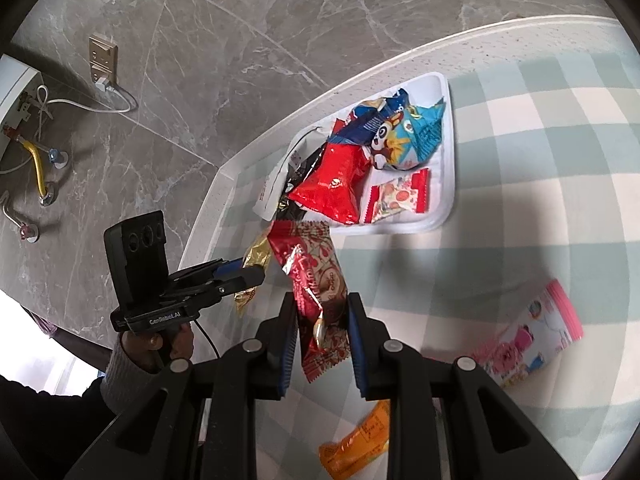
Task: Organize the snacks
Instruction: 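Carry the pie packet and wrapped candy over the white tray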
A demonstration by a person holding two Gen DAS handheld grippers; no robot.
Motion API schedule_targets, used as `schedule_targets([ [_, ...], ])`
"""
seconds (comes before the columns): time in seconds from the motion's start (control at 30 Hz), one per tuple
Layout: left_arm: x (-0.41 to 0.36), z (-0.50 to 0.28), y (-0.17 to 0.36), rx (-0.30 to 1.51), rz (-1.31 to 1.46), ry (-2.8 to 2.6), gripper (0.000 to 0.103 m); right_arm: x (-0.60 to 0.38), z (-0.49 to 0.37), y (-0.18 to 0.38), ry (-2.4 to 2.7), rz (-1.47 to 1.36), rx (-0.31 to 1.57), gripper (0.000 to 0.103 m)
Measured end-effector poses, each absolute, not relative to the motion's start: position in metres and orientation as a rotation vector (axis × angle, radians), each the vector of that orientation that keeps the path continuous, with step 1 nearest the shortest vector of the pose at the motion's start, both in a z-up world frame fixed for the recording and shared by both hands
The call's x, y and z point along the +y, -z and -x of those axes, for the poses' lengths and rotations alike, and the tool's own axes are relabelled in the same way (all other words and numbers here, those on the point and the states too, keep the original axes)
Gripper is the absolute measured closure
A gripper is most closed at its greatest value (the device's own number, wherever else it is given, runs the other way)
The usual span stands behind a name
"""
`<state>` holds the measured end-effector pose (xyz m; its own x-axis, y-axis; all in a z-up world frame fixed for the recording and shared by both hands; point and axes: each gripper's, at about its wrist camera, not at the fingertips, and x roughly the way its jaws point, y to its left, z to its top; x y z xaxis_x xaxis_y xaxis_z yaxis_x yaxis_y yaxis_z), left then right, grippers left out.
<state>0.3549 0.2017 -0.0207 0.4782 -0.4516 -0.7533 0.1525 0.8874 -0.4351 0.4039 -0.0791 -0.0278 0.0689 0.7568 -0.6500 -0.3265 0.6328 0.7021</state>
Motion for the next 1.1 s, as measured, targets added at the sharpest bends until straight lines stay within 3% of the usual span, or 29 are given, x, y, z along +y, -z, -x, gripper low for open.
schedule_targets([
  [1.1,0.220,-0.392,0.009,0.952,0.308,0.285,0.074,-0.023,-0.447,0.031,-0.899,-0.380,1.261,0.077],
])
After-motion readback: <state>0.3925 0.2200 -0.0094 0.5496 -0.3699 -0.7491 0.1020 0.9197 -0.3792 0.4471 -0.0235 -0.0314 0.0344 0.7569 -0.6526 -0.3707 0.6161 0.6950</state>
